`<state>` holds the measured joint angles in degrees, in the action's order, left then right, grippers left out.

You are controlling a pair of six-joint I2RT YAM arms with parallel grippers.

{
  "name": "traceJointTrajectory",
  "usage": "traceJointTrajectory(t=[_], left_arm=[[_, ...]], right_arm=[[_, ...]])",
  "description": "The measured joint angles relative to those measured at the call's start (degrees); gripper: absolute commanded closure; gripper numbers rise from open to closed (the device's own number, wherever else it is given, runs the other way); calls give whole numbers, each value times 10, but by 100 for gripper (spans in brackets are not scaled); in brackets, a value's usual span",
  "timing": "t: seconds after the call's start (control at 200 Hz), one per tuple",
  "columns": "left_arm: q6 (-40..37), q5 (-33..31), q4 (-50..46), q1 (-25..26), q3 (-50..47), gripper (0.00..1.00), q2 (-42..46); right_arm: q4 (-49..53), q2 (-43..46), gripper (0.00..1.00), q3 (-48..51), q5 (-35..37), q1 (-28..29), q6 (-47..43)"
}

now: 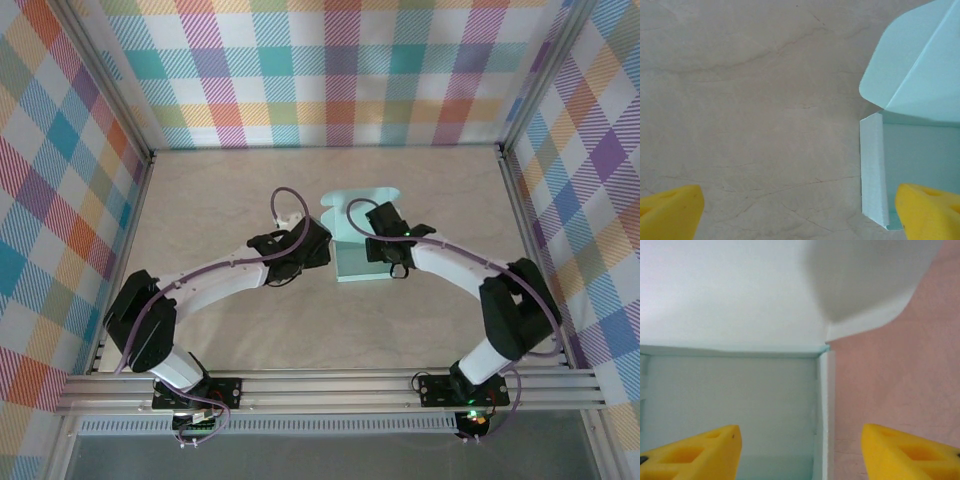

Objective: Fold the paper box

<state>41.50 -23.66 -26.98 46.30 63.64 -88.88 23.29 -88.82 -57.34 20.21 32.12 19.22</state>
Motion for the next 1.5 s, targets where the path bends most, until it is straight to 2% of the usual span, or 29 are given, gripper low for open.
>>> traceJointTrajectory(t=[0.075, 0.2, 0.385, 0.585, 0.785, 0.97, 1.0, 1.025, 1.055, 1.09, 1.245, 1.325, 1.39, 1.5], left_arm=[[-23, 21, 19, -16, -9, 0, 11], [-78, 76, 71, -61, -12, 0, 24], [-171, 167, 111, -119, 2, 0, 23], [-228, 239, 122, -159, 42, 0, 4], [-245, 277, 121, -172, 48, 0, -12], [-252, 287, 107, -175, 48, 0, -16], [-253, 287, 105, -176, 48, 0, -16], [-253, 287, 105, -177, 48, 0, -16], [-254, 287, 105, -178, 48, 0, -16], [-254, 287, 105, -180, 48, 0, -16], [-256, 286, 104, -186, 38, 0, -10], [-258, 286, 103, -187, 33, 0, -5], [-259, 285, 100, -189, 32, 0, -2], [-261, 285, 97, -193, 26, 0, 12]], right_arm=[[-8, 28, 21, 3, -42, -21, -25], [-19, 61, 13, 5, -122, -71, -80], [-6, 57, 11, -27, -237, -153, -167], [4, -24, 12, -104, -375, -227, -270], [48, -139, 13, -197, -459, -250, -378], [95, -206, 25, -253, -515, -249, -449], [102, -206, 33, -251, -523, -247, -457], [106, -206, 46, -250, -527, -247, -458], [108, -203, 56, -247, -531, -244, -464], [108, -200, 63, -243, -536, -241, -472], [115, -171, 79, -211, -548, -229, -491], [119, -163, 83, -205, -553, -225, -501], [122, -160, 94, -203, -562, -224, -508], [127, -152, 97, -198, -583, -224, -521]])
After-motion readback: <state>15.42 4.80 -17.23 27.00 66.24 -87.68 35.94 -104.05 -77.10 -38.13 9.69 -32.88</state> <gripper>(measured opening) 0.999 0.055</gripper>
